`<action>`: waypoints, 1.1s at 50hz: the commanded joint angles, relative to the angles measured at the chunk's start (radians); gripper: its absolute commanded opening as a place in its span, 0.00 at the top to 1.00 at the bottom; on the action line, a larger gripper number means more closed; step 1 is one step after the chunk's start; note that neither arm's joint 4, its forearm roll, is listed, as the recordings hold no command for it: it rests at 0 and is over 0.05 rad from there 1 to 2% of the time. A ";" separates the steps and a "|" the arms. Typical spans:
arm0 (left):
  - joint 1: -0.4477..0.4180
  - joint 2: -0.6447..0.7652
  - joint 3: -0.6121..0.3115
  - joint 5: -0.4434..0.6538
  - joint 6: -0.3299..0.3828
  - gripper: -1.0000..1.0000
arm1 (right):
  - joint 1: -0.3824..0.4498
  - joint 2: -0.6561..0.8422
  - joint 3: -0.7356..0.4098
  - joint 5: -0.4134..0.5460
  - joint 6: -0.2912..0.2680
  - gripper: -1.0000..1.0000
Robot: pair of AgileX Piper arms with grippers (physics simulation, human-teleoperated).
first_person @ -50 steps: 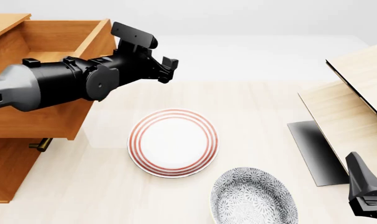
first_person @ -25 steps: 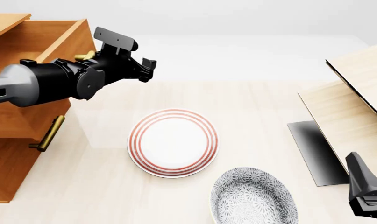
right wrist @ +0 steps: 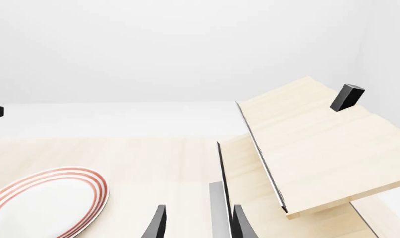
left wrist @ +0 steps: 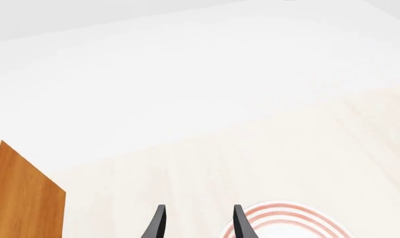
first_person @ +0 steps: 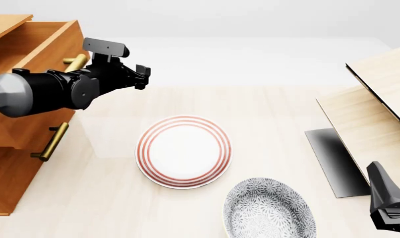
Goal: Close the top drawer of the cabinet.
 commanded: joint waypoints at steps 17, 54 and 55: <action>0.077 -0.017 0.035 -0.013 -0.005 0.00 | 0.000 0.000 0.000 0.000 0.000 0.00; 0.145 -0.019 0.054 -0.029 0.000 0.00 | 0.000 0.000 0.000 0.000 0.000 0.00; 0.145 -0.019 0.055 -0.030 -0.001 0.00 | 0.000 0.000 0.000 0.000 0.000 0.00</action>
